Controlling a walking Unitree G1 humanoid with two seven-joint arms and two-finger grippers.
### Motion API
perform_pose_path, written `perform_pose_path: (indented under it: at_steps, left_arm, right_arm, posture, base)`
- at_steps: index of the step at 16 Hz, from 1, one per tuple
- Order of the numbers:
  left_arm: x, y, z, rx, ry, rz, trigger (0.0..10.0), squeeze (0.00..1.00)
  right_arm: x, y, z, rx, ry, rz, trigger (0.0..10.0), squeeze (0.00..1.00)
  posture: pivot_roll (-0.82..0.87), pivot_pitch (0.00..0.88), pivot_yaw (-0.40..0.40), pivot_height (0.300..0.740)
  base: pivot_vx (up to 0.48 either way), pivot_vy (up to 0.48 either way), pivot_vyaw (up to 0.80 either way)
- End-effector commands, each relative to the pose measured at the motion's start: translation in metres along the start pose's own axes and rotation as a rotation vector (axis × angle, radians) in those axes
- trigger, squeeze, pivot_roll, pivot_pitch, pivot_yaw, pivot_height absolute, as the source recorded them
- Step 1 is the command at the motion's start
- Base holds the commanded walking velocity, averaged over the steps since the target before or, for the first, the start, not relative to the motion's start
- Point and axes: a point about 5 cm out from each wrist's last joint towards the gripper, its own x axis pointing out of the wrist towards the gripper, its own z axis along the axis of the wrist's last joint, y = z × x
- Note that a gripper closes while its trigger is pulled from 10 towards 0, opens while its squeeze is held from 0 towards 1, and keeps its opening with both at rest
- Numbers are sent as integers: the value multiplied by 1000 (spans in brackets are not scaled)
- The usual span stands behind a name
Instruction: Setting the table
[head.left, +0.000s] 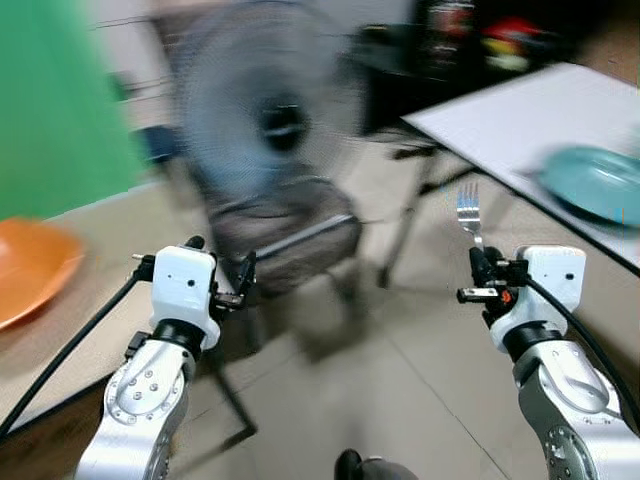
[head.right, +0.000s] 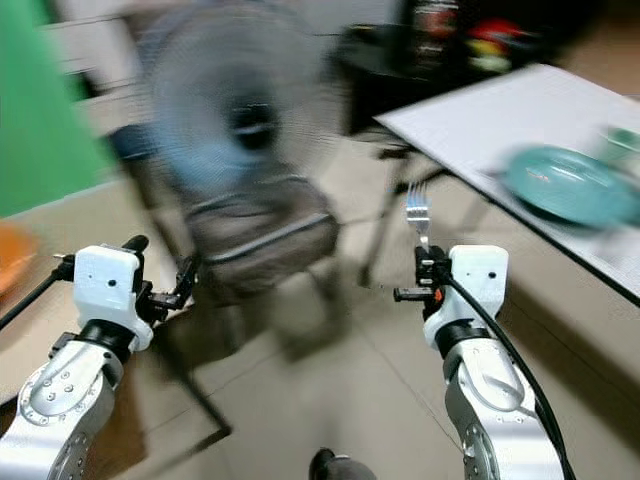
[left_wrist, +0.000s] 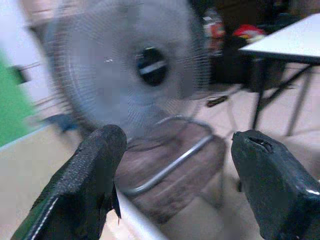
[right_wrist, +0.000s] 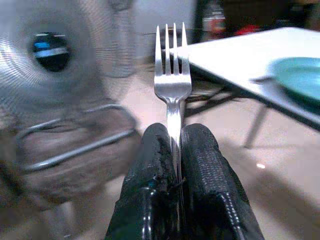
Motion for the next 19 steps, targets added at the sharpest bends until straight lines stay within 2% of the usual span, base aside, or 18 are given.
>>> perform_pose_path:
  at_steps: [1,8,11,19]
  left_arm:
    - [1,0,-3,-2,21,12,10000,0]
    - [3,2,0,-5,-14,35,10000,0]
    - [7,2,4,-39,-50,-5,10000,0]
    - [12,-3,5,-49,-62,-59,10000,0]
  right_arm:
    - [0,-1,5,-10,-19,-5,10000,0]
    - [3,0,8,-21,-7,7,10000,0]
    - [2,-4,9,-23,1,-20,10000,0]
    - [5,-5,12,-21,2,-40,10000,0]
  posture:
    - [5,0,14,740]
    - [8,0,1,740]
    - [-5,0,11,740]
    - [-12,0,18,740]
  base:
    - [0,0,-800]
    - [0,0,-800]
    - [0,0,-800]
    - [290,0,-800]
